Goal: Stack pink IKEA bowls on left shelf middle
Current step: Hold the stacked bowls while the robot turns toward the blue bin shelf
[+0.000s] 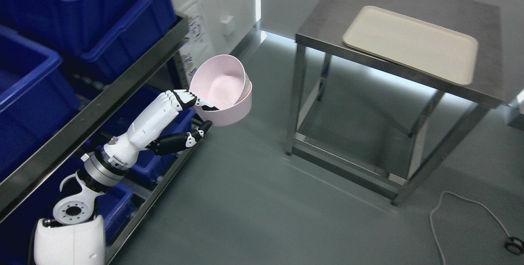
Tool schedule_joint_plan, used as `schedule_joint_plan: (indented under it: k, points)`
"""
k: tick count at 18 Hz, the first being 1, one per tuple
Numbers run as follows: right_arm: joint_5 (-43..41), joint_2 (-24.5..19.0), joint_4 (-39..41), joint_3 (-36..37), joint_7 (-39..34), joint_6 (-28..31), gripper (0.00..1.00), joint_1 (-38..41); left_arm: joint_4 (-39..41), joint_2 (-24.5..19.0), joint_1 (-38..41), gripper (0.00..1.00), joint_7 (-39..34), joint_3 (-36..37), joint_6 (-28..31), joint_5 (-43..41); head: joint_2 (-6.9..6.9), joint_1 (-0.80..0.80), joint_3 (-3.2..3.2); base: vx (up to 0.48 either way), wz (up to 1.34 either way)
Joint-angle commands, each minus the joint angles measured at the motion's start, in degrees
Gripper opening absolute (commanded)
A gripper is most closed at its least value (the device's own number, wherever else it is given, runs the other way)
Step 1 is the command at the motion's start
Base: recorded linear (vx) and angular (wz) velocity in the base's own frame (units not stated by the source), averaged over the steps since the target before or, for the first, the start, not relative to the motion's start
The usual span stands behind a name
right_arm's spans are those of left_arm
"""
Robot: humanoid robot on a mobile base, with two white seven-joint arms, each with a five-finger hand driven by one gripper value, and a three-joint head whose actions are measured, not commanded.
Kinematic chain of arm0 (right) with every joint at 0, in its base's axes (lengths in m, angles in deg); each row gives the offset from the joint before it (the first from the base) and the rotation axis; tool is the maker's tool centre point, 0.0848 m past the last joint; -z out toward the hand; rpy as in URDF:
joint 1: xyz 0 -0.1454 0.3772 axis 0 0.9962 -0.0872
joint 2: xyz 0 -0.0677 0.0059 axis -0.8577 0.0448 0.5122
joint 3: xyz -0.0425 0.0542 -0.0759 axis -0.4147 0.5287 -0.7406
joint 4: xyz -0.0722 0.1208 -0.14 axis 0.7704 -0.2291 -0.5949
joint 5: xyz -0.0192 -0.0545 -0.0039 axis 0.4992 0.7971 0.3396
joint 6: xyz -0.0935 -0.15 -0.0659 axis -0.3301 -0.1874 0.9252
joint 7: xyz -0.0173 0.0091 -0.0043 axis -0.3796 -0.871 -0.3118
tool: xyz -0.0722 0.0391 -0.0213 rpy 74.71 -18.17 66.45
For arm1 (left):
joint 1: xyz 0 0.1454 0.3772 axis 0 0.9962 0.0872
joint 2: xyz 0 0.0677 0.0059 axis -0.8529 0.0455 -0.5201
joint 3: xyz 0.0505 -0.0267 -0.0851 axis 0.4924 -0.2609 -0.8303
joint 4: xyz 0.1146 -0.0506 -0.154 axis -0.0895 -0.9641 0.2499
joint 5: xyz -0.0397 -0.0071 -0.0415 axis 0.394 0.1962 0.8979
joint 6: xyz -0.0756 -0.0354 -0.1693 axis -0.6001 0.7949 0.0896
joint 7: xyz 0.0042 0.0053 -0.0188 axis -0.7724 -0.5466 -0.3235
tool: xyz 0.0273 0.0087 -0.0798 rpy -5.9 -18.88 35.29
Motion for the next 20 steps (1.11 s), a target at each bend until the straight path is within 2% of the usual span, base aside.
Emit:
schedule_joint_plan:
  k: [1,12,20]
  points:
    - [-2.63,1.0,1.93,0.62,-0.03,-0.02,1.0,1.66,0.83,-1.0,-5.11,0.05,0.02,3.13,0.02,3.71,0.0,0.0,0.0,-0.253,0.93]
    - [-2.63,1.0,1.93,0.7,-0.03,-0.02,1.0,1.66,0.74,-1.0,-17.78,0.05,0.11,2.52,0.02,3.28,-0.03,0.0,0.0,-0.188,1.28]
    - [-2.63,1.0,1.93,0.62,-0.03,-0.02,1.0,1.66,-3.55,-1.0,-28.24,0.05,0.11,5.85,4.06,-2.43,-0.05,0.0,0.0,0.046,0.94]
